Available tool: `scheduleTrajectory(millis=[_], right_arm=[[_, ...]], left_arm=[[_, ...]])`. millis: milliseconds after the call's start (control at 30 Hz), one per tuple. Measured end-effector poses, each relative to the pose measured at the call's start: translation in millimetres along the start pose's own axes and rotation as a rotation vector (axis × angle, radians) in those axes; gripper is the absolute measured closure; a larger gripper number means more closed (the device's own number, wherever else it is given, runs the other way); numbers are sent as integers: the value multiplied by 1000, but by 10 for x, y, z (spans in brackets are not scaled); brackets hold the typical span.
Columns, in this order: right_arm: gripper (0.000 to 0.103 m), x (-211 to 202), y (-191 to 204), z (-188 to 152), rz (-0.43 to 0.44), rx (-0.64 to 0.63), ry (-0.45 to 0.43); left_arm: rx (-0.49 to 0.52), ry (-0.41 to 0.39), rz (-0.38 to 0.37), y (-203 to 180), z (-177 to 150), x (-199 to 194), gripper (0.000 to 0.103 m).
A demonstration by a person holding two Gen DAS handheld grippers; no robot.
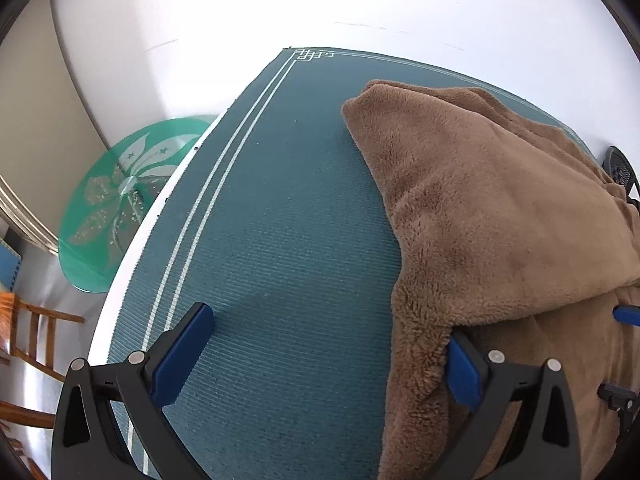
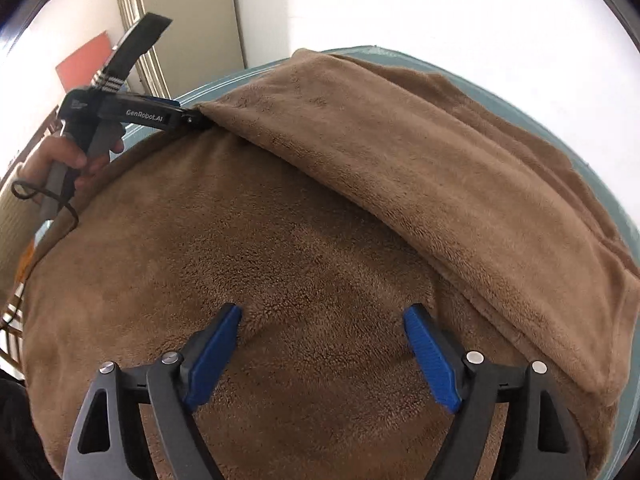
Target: Fold clothes
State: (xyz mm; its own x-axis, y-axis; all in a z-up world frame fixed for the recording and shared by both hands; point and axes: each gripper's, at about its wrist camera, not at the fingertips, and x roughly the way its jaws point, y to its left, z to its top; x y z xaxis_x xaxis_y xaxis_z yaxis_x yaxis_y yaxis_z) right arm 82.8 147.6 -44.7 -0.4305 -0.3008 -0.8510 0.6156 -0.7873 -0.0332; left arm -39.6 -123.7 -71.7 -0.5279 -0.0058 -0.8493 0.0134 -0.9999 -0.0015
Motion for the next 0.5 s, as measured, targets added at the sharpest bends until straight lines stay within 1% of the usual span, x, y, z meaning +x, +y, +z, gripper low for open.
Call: scheduleTrajectory(millis=[67, 133, 167, 200, 267, 333, 367, 400, 433, 467, 500], right_arm=[[18, -83, 21, 13, -12, 8, 2], [18, -288, 35, 36, -30, 1, -47], [18, -422, 23, -11, -44, -5, -76], [18, -507, -6, -67, -53, -4, -84], [18, -529, -197, -241, -70, 33, -51], [18, -454, -412, -381, -86, 104, -3], [18, -388, -554, -502, -84, 159, 31], [16, -380, -647, -626, -65, 189, 24], [16, -405, -670, -706, -58, 188, 3], [15, -426, -673, -775, -62, 179, -9], [14, -448, -676, -843, -67, 169, -22]], left_arm=[[11, 10, 13, -46, -21, -78, 0], [39, 0, 23, -112, -70, -186, 0], [59, -10, 28, -151, -103, -249, 0], [78, -21, 32, -190, -135, -312, 0], [116, -38, 42, -267, -200, -420, 0], [152, -29, 64, -329, -250, -394, 0], [156, -22, 76, -331, -265, -356, 0], [151, -6, 83, -313, -279, -304, 0], [141, 4, 81, -289, -289, -263, 0], [113, 2, 54, -244, -286, -254, 0], [77, 19, 31, -185, -276, -235, 0]])
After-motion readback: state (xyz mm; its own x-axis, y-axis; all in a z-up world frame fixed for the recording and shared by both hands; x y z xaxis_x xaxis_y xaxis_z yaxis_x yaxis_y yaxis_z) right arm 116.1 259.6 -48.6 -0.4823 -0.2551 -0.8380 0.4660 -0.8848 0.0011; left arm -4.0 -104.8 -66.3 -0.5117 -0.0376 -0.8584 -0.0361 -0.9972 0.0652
